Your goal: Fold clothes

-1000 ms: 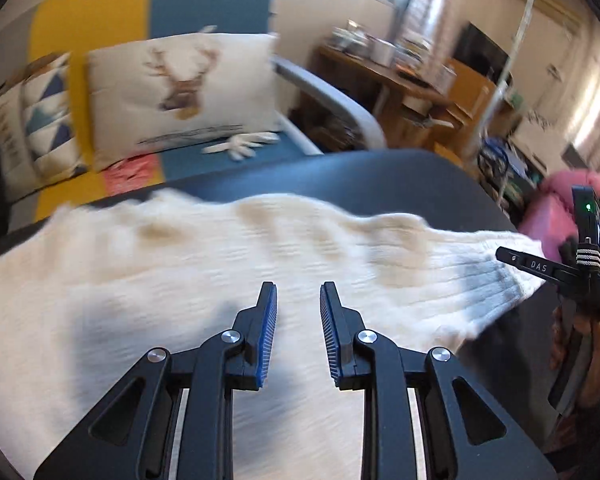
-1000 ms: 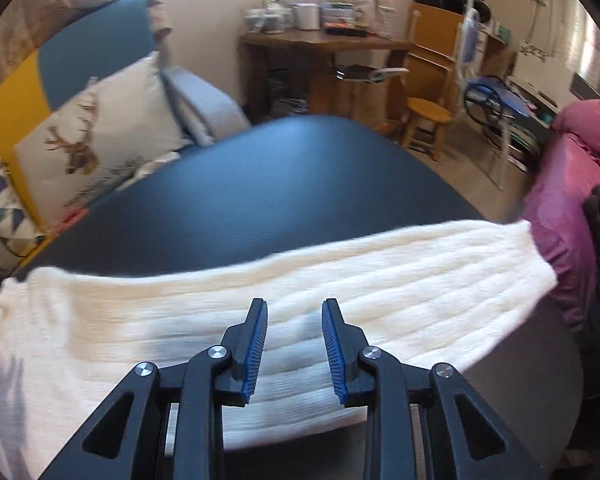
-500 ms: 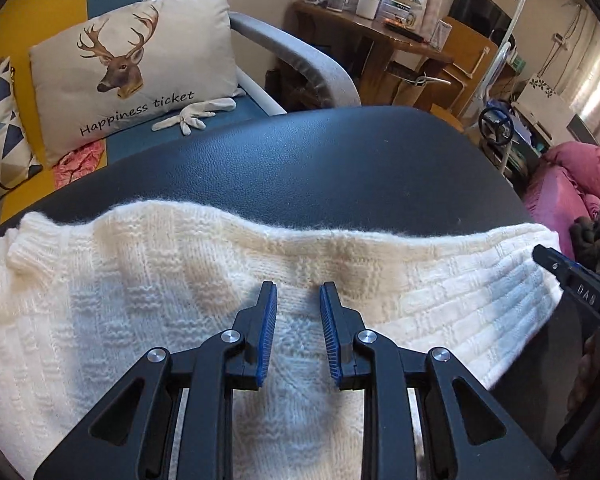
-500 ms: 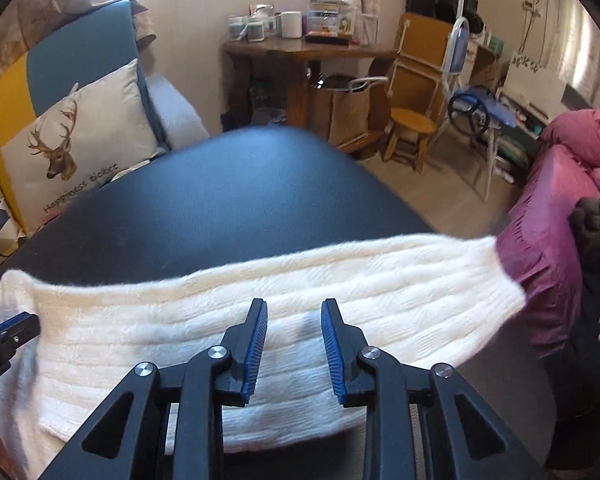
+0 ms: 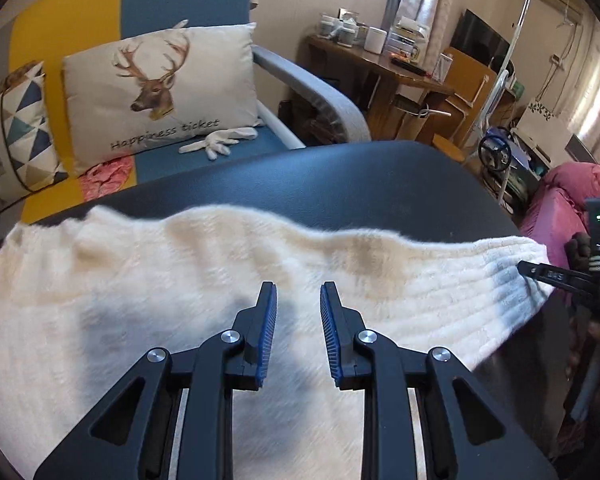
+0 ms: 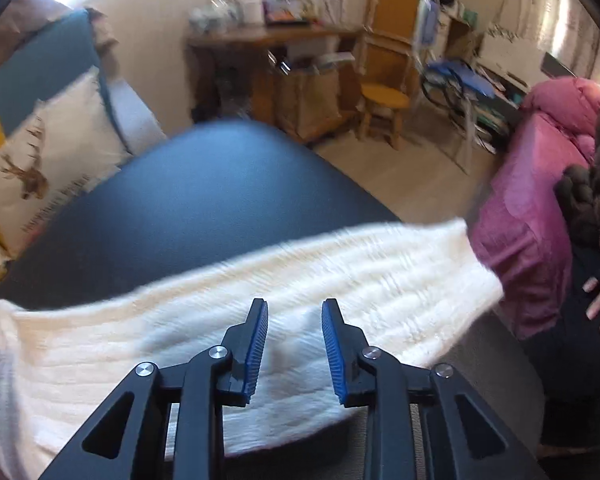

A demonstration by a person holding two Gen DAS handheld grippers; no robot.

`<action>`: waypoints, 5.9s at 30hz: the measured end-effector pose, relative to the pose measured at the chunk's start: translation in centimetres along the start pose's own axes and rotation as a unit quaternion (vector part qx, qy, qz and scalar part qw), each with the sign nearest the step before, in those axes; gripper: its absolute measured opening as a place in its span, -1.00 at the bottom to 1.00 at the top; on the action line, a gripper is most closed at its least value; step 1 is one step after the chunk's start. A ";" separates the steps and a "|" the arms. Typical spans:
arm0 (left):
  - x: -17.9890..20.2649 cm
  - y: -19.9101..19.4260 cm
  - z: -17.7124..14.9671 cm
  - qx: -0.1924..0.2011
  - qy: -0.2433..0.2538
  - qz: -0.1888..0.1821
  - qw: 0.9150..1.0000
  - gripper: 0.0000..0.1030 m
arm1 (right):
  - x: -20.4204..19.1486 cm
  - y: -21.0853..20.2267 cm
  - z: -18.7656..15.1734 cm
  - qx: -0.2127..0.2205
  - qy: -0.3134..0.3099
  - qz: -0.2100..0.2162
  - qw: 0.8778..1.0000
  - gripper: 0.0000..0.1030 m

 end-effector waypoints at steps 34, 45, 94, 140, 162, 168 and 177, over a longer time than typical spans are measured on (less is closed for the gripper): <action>-10.3 -12.6 -10.9 0.028 -0.067 0.073 0.995 -0.52 | -4.9 -9.1 -4.8 0.035 -0.078 0.106 0.991 -0.50; -0.2 -3.6 -2.7 -0.004 -0.014 -0.026 1.000 -0.52 | 1.0 -3.7 1.9 0.018 0.019 0.089 0.996 -0.47; -13.5 -12.1 -11.6 0.011 -0.123 0.067 0.990 -0.45 | 11.2 0.5 -4.5 -0.050 0.380 0.306 0.871 -0.41; -6.3 -8.4 -9.3 -0.038 -0.090 0.013 0.995 -0.45 | 8.7 -2.1 -0.2 -0.025 0.432 0.450 0.781 -0.91; -7.4 -9.2 -8.5 -0.037 -0.097 0.009 0.995 -0.45 | 11.5 0.7 -4.4 -0.088 0.455 0.336 0.820 -0.38; -7.5 -8.7 -9.0 -0.048 -0.098 0.009 0.994 -0.45 | 9.4 1.8 -0.8 -0.082 0.443 0.331 0.829 -0.25; -7.3 -8.5 -8.8 -0.050 -0.095 0.003 0.994 -0.45 | 7.3 0.8 0.3 -0.026 0.329 0.294 0.897 -0.27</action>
Point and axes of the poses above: each gripper's, at about its wrist camera, not at the fingertips, and y roughly the way its jaws point, x to its right, z to its top, the point moved 10 cm from there along y, roughly the way its jaws point, and after that the axes turned 13 degrees about -z, right-handed, at the moved point
